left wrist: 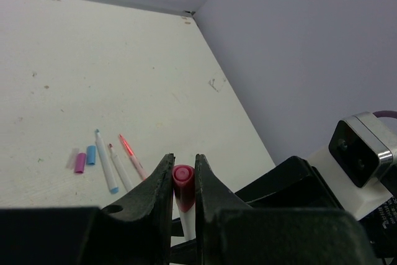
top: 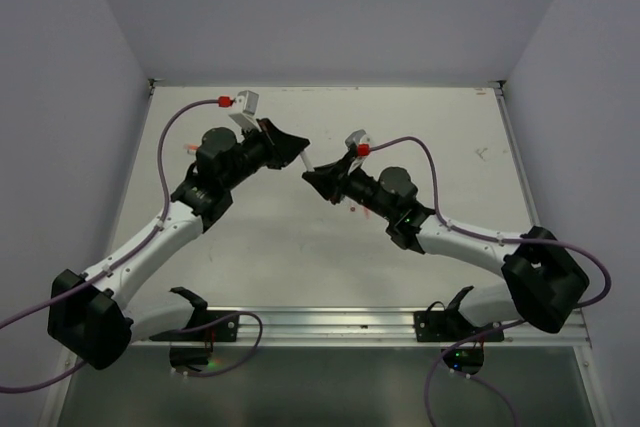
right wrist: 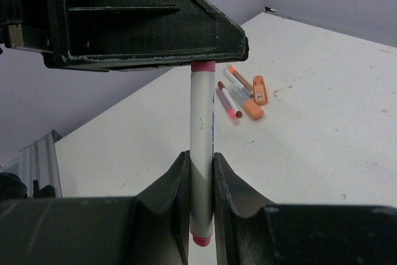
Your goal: Open the pen caps
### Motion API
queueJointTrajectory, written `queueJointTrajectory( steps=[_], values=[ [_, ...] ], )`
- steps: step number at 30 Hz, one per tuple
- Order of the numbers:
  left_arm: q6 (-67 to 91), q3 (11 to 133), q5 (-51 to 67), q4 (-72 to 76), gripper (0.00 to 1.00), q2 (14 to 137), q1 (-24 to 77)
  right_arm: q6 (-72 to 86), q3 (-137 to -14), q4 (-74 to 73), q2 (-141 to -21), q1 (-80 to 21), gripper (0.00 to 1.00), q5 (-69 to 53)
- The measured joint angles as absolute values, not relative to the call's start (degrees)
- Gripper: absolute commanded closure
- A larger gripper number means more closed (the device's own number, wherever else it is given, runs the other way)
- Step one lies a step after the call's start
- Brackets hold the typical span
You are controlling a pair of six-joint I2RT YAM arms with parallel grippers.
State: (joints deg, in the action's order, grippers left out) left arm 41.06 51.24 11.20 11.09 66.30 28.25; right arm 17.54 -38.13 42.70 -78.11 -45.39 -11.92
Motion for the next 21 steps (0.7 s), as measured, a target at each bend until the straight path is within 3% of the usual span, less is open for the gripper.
queueJointTrajectory(
  steps=[6, 14, 21],
  values=[
    [41.15, 51.22, 7.16, 11.03, 1.00, 66.22, 28.25, 18.94, -39.99, 43.62, -80.64, -47.46, 1.00, -7.75],
    [37.93, 57.17, -16.95, 27.11, 1.00, 64.25, 22.90, 21.32, -34.57, 24.45, -86.67, -54.72, 1.00, -11.25],
    [34.96, 62.33, -17.96, 27.22, 1.00, 65.82, 23.00, 22.70, -33.95, 18.35, -84.12, -53.74, 1.00, -9.93]
  ],
)
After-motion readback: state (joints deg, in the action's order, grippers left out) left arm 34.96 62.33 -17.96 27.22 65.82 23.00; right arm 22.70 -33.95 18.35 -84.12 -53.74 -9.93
